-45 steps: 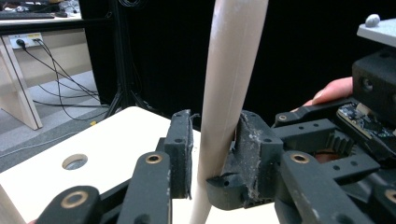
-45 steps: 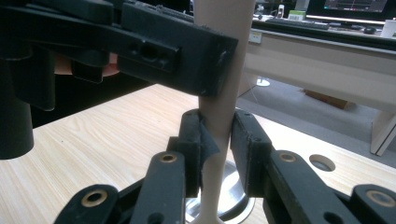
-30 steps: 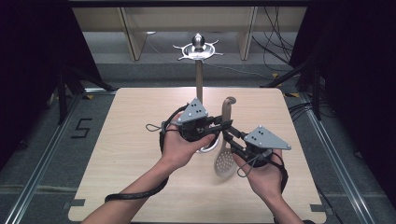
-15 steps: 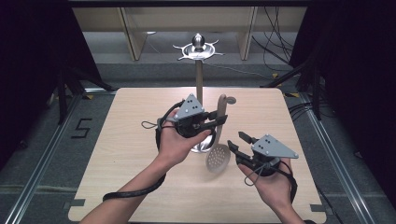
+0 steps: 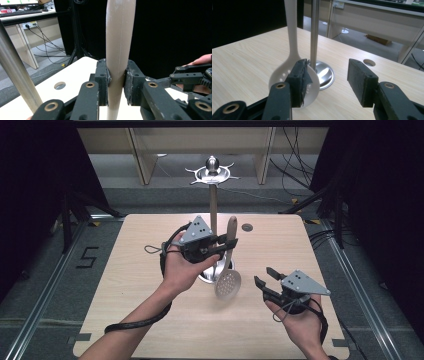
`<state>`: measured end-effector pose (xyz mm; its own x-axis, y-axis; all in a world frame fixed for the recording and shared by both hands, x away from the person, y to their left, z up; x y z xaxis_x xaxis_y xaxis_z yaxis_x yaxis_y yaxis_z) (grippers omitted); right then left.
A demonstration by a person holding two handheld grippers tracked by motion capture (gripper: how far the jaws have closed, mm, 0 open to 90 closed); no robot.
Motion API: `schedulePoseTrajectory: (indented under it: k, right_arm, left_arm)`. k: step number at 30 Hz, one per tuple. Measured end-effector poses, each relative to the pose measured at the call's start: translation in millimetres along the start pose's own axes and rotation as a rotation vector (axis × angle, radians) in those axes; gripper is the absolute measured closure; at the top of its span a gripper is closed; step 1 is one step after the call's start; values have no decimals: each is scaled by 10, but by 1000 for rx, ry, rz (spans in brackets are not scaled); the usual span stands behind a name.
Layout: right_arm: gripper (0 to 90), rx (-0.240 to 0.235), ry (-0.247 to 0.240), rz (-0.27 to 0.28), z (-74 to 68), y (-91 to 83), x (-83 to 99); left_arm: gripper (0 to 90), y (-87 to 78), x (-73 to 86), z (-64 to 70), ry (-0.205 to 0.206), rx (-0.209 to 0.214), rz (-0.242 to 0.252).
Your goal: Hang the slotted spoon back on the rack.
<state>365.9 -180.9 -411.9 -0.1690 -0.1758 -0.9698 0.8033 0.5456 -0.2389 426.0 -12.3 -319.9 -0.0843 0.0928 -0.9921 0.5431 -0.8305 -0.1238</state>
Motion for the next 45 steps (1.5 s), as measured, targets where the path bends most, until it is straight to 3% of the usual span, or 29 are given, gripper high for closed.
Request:
schedulePoseTrajectory:
  k: [4,5,6,9,10,13,15,18,20,21,22,23,26,27,28,30,31,33,36,37,38,41,43,44,45]
  right_arm:
    - [501,16,1,-1,40,-10,48]
    - [500,23,38,-4,19,-15,64]
    - [500,26,-16,5,74,-11,66]
    - [497,28,46,-14,54,-20,126]
    - [496,23,20,-6,75,-15,127]
    - [493,26,53,-35,70,-38,176]
    - [492,26,40,-28,95,-36,184]
    - [490,27,64,-25,90,-32,202]
    - [490,33,29,-28,135,-42,207]
    - [489,32,78,-44,100,-53,224]
    - [488,35,76,-43,107,-55,231]
    - [488,30,43,-31,137,-46,229]
    - [487,30,75,-30,129,-47,248]
    - [486,31,52,-23,150,-41,256]
    - [486,42,84,-42,132,-61,271]
    - [485,36,58,-34,164,-55,279]
    - [485,44,84,-41,153,-60,296]
    - [483,50,67,-29,181,-53,300]
    - [480,46,94,-42,173,-67,324]
    - [480,43,77,-33,193,-59,324]
    - [479,47,111,-47,174,-70,339]
    - [478,56,88,-54,207,-77,361]
    - [478,55,123,-66,182,-84,379]
    - [478,51,88,-54,212,-70,382]
    - [477,40,95,-45,206,-56,383]
  left_arm:
    - [744,-22,-20,-18,-2,1,0]
    - [744,-28,-24,-21,-1,3,-2]
    - [744,-33,-29,-24,5,5,-4]
    - [744,-44,-42,-31,5,5,-3]
    - [744,-48,-46,-38,8,5,-4]
    - [744,-63,-61,-51,8,3,-2]
    - [744,-70,-68,-57,6,0,-2]
    - [744,-84,-81,-68,6,-3,-2]
    - [744,-95,-90,-77,8,-4,-4]
    - [744,-98,-94,-80,13,-2,-3]
    - [744,-100,-99,-80,16,0,-2]
    - [744,-104,-101,-80,14,-1,-2]
    - [744,-109,-110,-81,14,-2,-3]
    - [744,-110,-114,-83,18,0,-3]
    - [744,-111,-119,-83,15,-1,-2]
    - [744,-115,-127,-83,15,1,-4]
    - [744,-116,-132,-86,20,4,-3]
    - [744,-120,-137,-91,21,5,-4]
    - [744,-127,-145,-96,25,6,-6]
    - [744,-128,-148,-95,21,5,-5]
    - [744,-130,-150,-96,17,1,-5]
    - [744,-133,-160,-103,21,5,-7]
    - [744,-130,-168,-107,20,8,-7]
    - [744,-130,-171,-112,17,5,-9]
    - [744,-130,-173,-115,18,7,-10]
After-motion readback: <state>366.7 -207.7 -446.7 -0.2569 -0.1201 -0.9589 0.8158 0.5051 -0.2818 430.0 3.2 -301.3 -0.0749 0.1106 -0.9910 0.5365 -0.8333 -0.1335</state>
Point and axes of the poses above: each handheld gripper's, and its own axes: y roughly forward along the jaws, x roughly out of its underside, z roughly to its right, the point moved 7 cm from there along y, roughly forward along the jaws, and after that the axes turned 6 degrees about z, right-handed, at the moved point
